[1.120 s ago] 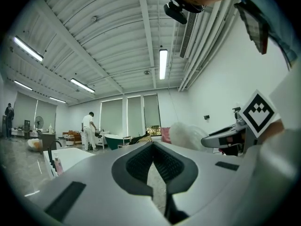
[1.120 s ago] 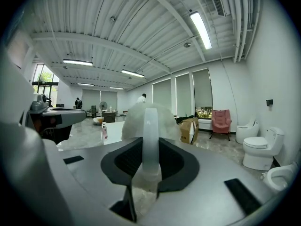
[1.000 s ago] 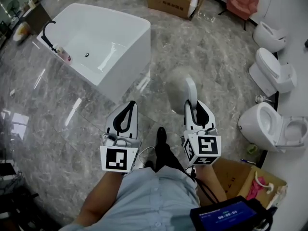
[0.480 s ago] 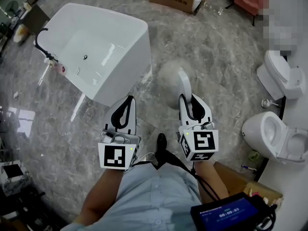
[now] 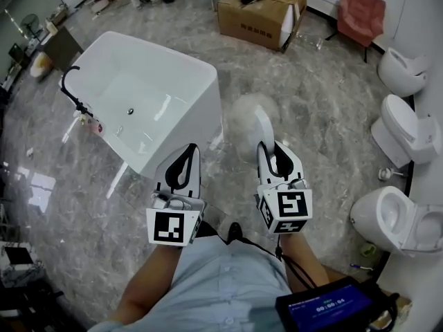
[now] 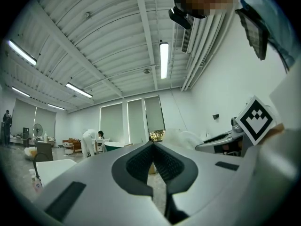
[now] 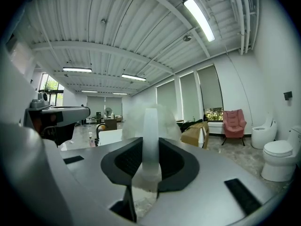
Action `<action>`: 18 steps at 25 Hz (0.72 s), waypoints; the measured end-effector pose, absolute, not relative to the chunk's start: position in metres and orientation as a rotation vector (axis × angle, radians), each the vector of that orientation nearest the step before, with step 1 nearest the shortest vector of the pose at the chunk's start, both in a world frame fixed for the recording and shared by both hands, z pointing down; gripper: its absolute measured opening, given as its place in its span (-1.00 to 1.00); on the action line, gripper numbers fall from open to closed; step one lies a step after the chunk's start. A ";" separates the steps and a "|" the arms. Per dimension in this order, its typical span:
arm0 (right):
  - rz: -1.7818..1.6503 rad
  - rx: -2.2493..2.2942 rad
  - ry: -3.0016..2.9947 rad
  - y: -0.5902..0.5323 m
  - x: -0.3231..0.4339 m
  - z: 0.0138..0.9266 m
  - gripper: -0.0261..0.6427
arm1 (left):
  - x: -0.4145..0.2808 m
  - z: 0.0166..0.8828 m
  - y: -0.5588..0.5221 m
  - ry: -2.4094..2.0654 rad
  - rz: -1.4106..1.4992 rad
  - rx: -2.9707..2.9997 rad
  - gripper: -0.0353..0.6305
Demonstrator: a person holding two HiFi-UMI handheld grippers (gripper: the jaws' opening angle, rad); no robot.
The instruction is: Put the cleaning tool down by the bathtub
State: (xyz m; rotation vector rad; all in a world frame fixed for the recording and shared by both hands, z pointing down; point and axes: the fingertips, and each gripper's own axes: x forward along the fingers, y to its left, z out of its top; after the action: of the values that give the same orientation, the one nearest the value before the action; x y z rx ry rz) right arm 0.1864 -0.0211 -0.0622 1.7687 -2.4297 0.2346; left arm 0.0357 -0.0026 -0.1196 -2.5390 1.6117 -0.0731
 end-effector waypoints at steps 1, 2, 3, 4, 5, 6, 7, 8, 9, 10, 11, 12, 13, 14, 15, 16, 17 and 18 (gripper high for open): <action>0.232 1.771 -2.431 -0.023 0.185 -0.064 -0.63 | 0.034 -0.121 -0.004 1.611 -0.083 -2.535 -0.85; 0.231 1.773 -2.431 -0.026 0.183 -0.065 -0.63 | 0.033 -0.122 -0.005 1.609 -0.079 -2.538 -0.85; 0.231 1.776 -2.431 -0.030 0.181 -0.066 -0.63 | 0.032 -0.122 -0.008 1.607 -0.059 -2.546 -0.85; 0.229 1.779 -2.429 -0.035 0.179 -0.066 -0.63 | 0.029 -0.121 -0.012 1.607 -0.044 -2.554 -0.85; 0.228 1.782 -2.426 -0.041 0.176 -0.066 -0.63 | 0.025 -0.119 -0.016 1.609 -0.046 -2.558 -0.85; 0.227 1.786 -2.423 -0.046 0.172 -0.065 -0.63 | 0.019 -0.116 -0.021 1.613 -0.065 -2.556 -0.85; 0.226 1.790 -2.418 -0.052 0.169 -0.064 -0.63 | 0.013 -0.113 -0.025 1.617 -0.088 -2.553 -0.85; 0.225 1.794 -2.413 -0.057 0.166 -0.063 -0.63 | 0.008 -0.110 -0.029 1.620 -0.093 -2.555 -0.85; 0.224 1.797 -2.407 -0.063 0.163 -0.062 -0.63 | 0.005 -0.107 -0.033 1.621 -0.080 -2.562 -0.85; 0.223 1.802 -2.402 -0.070 0.160 -0.061 -0.63 | 0.002 -0.104 -0.038 1.619 -0.065 -2.572 -0.85; 0.225 1.807 -2.395 -0.078 0.157 -0.059 -0.63 | -0.002 -0.101 -0.045 1.617 -0.058 -2.581 -0.85; 0.232 1.811 -2.388 -0.085 0.152 -0.057 -0.63 | -0.007 -0.099 -0.052 1.613 -0.054 -2.589 -0.85; 0.242 1.812 -2.380 -0.092 0.146 -0.054 -0.63 | -0.013 -0.098 -0.058 1.607 -0.052 -2.596 -0.85; 0.254 1.810 -2.371 -0.098 0.137 -0.051 -0.63 | -0.020 -0.096 -0.064 1.599 -0.054 -2.601 -0.85; 0.266 1.805 -2.362 -0.103 0.128 -0.046 -0.63 | -0.028 -0.094 -0.069 1.590 -0.059 -2.608 -0.85; 0.276 1.800 -2.353 -0.109 0.120 -0.041 -0.63 | -0.035 -0.092 -0.074 1.582 -0.062 -2.618 -0.85; 0.286 1.797 -2.345 -0.114 0.112 -0.037 -0.63 | -0.042 -0.089 -0.079 1.574 -0.063 -2.632 -0.85; 0.296 1.793 -2.337 -0.120 0.105 -0.032 -0.63 | -0.047 -0.086 -0.084 1.569 -0.062 -2.647 -0.85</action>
State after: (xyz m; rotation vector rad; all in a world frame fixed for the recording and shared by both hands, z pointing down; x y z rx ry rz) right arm 0.1050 -0.1195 -0.0319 1.7935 -2.3375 0.2961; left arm -0.0474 -0.0842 -0.0862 -2.6474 1.5695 -0.0621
